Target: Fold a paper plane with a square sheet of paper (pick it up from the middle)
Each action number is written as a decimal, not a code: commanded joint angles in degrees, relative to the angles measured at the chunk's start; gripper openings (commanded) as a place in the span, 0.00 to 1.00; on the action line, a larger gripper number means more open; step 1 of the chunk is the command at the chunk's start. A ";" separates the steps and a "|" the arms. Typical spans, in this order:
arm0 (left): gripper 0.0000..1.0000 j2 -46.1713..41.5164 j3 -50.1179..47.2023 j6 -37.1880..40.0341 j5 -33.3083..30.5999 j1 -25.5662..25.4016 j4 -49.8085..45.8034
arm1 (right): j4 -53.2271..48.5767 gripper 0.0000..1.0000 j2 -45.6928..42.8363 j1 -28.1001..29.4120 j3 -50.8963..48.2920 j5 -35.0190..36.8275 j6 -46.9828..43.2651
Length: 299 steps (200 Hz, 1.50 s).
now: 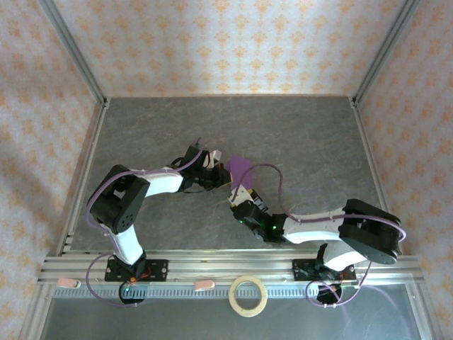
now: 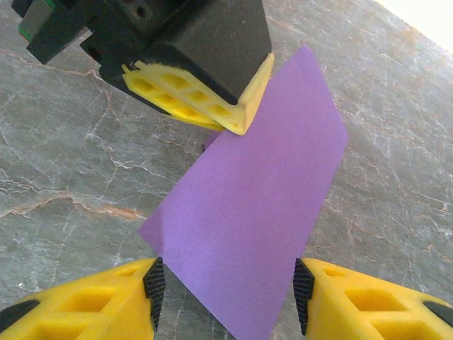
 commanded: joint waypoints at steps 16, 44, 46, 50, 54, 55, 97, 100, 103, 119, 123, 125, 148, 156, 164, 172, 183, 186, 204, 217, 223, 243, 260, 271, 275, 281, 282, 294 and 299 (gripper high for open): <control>0.02 -0.86 1.26 0.45 0.71 0.41 -1.06 | 2.07 0.53 2.18 0.77 0.81 0.83 -1.84; 0.02 -0.65 1.26 0.27 0.75 0.40 -0.88 | 2.94 0.53 3.71 1.02 1.35 1.97 -3.02; 0.02 -0.68 1.26 0.20 0.75 0.43 -0.86 | 3.02 0.53 3.85 1.05 1.47 2.09 -3.08; 0.02 -0.72 1.26 0.18 0.75 0.39 -0.77 | 3.12 0.53 4.19 1.06 1.54 2.41 -3.18; 0.02 -0.77 1.33 0.18 0.80 0.39 -0.78 | 3.18 0.53 4.55 1.04 1.65 2.55 -3.23; 0.02 -0.77 1.30 0.18 0.82 0.41 -0.81 | 3.21 0.53 4.60 1.05 1.69 2.65 -3.30; 0.02 -0.68 1.18 0.27 0.77 0.44 -0.86 | 4.43 0.52 8.00 1.24 3.22 6.69 -3.87; 0.02 -0.68 1.18 0.27 0.75 0.39 -0.85 | 4.74 0.52 7.93 1.24 3.29 6.96 -3.89; 0.02 -0.67 1.18 0.27 0.75 0.43 -0.85 | 5.00 0.52 7.97 1.24 3.16 7.34 -3.94; 0.02 -0.60 1.09 0.19 0.82 0.38 -0.83 | 6.17 0.50 7.24 1.20 2.54 7.85 -4.36; 0.02 -0.57 1.09 0.18 0.84 0.36 -0.74 | 6.27 0.49 7.02 1.24 2.37 7.89 -4.48; 0.02 -0.59 1.09 0.18 0.84 0.37 -0.73 | 6.30 0.49 6.94 1.24 2.28 7.85 -4.50; 0.02 -0.41 1.35 0.36 0.85 0.41 -0.93 | 6.58 0.44 5.90 1.23 1.32 7.29 -4.25; 0.02 -0.42 1.35 0.36 0.89 0.39 -1.06 | 6.56 0.42 5.57 1.23 1.11 7.12 -3.86; 0.02 -0.40 1.35 0.45 0.87 0.44 -1.04 | 6.58 0.41 5.44 1.24 0.88 7.22 -3.52; 0.02 -0.50 1.28 0.44 0.86 0.43 -1.02 | 6.58 0.39 5.26 1.23 0.81 7.29 -3.24; 0.02 -0.50 1.27 0.36 0.70 0.42 -0.94 | 6.79 0.36 5.24 1.19 0.51 7.40 -3.04; 0.02 -0.51 1.27 0.28 0.75 0.43 -0.94 | 6.94 0.35 5.20 1.22 0.43 7.34 -3.02; 0.02 -0.51 1.26 0.27 0.93 0.44 -0.89 | 6.93 0.30 5.44 1.22 0.31 6.83 -2.96; 0.02 -0.57 1.26 0.35 0.89 0.43 -1.07 | 6.61 0.29 5.74 1.23 0.49 6.54 -2.85; 0.02 -0.56 1.26 0.36 0.89 0.38 -1.03 | 6.52 0.28 5.79 1.24 0.49 6.44 -2.85; 0.02 -0.62 1.19 0.28 0.86 0.38 -0.97 | 6.30 0.25 5.78 1.20 0.71 6.31 -2.77; 0.02 -0.63 1.07 0.27 0.75 0.43 -0.94 | 6.27 0.23 5.37 1.23 0.67 5.95 -2.71; 0.02 -0.68 1.03 0.27 0.77 0.42 -0.85 | 6.34 0.23 4.87 1.22 0.68 5.46 -2.60; 0.02 -0.68 1.01 0.27 0.75 0.36 -0.92 | 6.32 0.23 4.74 1.24 0.67 5.22 -2.58; 0.02 -0.67 1.07 0.19 0.75 0.39 -0.85 | 6.50 0.23 4.50 1.24 0.67 4.76 -2.58; 0.02 -0.68 1.03 0.19 0.75 0.37 -0.85 | 6.49 0.23 4.49 1.24 0.67 4.67 -2.58; 0.02 -0.73 1.09 0.18 0.74 0.43 -0.85 | 6.86 0.24 4.31 1.24 0.78 4.37 -2.66; 0.02 -0.77 1.21 0.18 0.77 0.39 -0.85 | 6.92 0.24 4.24 1.23 0.77 4.24 -2.66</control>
